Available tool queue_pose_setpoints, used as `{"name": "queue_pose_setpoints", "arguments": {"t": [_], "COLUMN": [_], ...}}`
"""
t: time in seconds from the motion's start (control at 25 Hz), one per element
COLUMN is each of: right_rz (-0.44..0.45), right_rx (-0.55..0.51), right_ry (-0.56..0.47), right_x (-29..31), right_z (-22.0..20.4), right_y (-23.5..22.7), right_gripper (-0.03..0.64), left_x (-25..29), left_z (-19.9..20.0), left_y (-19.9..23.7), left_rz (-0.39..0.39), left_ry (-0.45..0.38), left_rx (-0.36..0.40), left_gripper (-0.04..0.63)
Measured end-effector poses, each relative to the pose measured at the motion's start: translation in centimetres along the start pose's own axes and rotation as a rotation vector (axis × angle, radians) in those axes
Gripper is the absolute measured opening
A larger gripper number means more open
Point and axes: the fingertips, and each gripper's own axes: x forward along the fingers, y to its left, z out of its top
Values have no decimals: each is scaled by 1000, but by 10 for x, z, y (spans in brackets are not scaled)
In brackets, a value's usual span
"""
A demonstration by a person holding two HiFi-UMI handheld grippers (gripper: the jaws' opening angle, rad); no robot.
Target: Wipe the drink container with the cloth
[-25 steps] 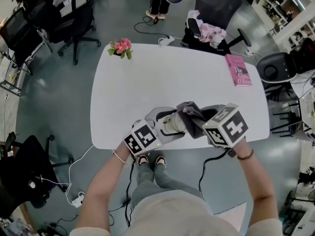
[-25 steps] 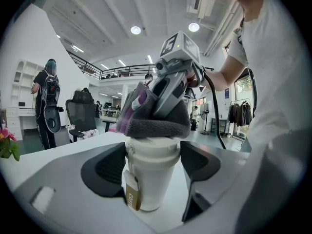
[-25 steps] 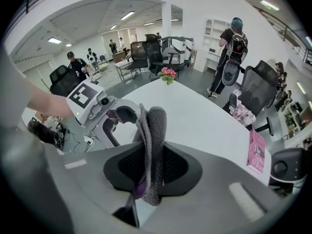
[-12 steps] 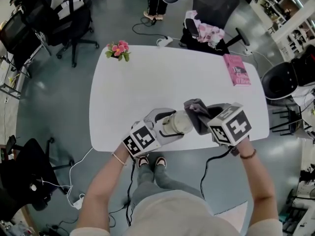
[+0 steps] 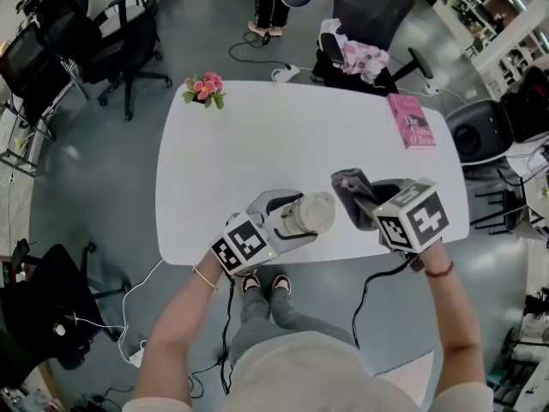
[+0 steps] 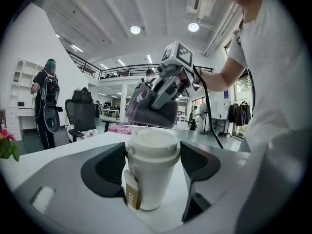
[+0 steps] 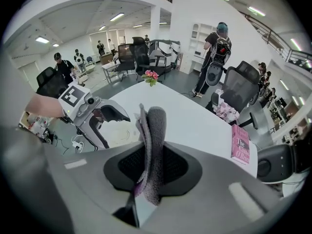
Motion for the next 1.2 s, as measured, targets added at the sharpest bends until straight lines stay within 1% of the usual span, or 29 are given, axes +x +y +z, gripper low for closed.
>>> {"name": "queue_pose_setpoints", "arguments": {"t": [0.16,0.32,0.64,1.0,1.2], "right_rz": [28,104,219,282,279], "right_rx": [13,28,-12,-42,-51], "right_ry": [-19,-52,-57,-17,13], "right_x": [-10,-20,-20,-6,8], "right_z": [4,14,27,26,21], "right_y": [8,29,65,87,86], "right_gripper": [69,67,67,68,69], "left_x": [-1,-2,-1,-1,-1], "left_z": [0,1,0,2,0], "left_y": [-1,-1,-2,-3,-2], "left_rz": [1,2,1,1,1], "left_ry": [-1,-7,-11,-15,-15], "left_rx": [0,1,1,1,2], "left_gripper": [353,353,353,353,353]}}
